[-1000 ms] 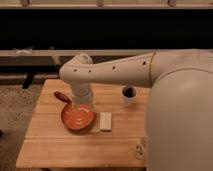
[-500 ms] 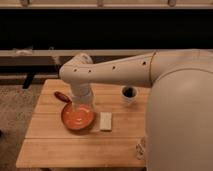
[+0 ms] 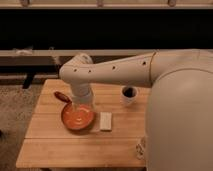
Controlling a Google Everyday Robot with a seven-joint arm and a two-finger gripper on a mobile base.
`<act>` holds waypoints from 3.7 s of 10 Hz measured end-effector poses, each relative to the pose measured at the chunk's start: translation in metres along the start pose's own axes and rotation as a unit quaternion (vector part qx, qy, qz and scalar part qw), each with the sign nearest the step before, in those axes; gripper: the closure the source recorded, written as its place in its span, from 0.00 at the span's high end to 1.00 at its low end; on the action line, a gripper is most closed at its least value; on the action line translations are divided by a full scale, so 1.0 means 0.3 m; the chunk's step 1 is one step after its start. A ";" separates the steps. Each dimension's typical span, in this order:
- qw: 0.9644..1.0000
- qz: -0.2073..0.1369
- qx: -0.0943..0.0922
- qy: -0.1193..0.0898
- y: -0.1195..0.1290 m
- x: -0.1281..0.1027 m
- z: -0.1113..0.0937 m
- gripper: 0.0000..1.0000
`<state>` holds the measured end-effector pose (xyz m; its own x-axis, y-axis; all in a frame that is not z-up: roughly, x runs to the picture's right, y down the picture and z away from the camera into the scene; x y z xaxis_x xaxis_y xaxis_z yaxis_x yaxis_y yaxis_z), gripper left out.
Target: Drag the pepper across the table
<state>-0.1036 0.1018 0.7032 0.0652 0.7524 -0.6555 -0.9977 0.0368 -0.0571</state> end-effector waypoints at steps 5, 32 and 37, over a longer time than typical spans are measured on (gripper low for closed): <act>1.000 0.000 0.000 0.000 0.000 0.000 0.000 0.65; 0.927 -0.374 -0.010 0.021 0.491 -0.646 0.533 0.63; 0.931 -0.362 0.002 0.041 0.413 -0.657 0.539 0.13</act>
<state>-0.2431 0.0643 0.9472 0.7223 0.4768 -0.5010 -0.6914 0.5174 -0.5043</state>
